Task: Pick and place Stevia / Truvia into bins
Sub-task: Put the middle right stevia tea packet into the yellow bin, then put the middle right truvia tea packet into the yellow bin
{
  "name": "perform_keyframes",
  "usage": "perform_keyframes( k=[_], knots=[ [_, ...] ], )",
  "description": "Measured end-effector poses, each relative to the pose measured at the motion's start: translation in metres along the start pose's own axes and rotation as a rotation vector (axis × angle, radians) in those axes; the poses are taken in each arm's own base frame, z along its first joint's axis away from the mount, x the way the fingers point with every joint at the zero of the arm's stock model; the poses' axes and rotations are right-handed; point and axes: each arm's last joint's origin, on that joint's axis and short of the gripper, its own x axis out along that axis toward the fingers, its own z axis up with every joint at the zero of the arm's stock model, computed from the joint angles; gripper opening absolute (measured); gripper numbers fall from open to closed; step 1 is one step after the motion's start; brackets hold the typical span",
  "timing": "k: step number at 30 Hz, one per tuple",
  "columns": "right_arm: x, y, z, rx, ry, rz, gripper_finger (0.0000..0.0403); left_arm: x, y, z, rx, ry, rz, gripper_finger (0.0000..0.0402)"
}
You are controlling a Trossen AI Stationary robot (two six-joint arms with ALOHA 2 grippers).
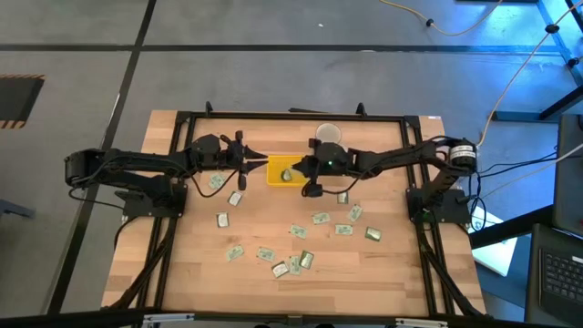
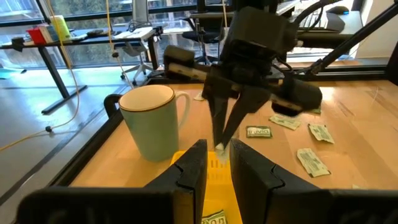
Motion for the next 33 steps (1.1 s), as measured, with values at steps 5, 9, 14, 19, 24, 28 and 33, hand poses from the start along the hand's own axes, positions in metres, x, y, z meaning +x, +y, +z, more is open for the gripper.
perform_keyframes(
  k=[5, 9, 14, 19, 24, 28, 33],
  knots=[
    [0.019, 0.006, -0.014, -0.002, 0.007, 0.001, 0.0017, 0.0, 0.0, 0.0, 0.0, -0.001, 0.0, 0.0065],
    [0.029, 0.008, -0.026, 0.005, 0.041, 0.008, 0.0017, 0.0, 0.0, 0.0, 0.0, 0.0, 0.0, 0.0065],
    [0.034, 0.011, -0.032, 0.02, 0.07, 0.017, 0.0017, 0.0, 0.0, 0.0, 0.0, 0.0, 0.0, 0.0065],
    [0.033, 0.011, -0.032, 0.02, 0.067, 0.016, 0.0023, 0.0, 0.0, 0.0, 0.0, 0.0, 0.0, 0.0065],
    [0.033, 0.01, -0.031, 0.02, 0.065, 0.015, 0.0052, 0.0, 0.0, 0.0, 0.0, 0.0, 0.0, 0.0065],
    [0.031, 0.01, -0.03, 0.019, 0.067, 0.016, 0.0076, 0.0, 0.0, 0.0, 0.0, 0.001, 0.0, 0.0065],
    [0.01, 0.006, -0.015, 0.017, 0.089, 0.03, 0.0084, 0.0, 0.0, 0.0, 0.0, 0.002, 0.0, 0.0065]
  ],
)
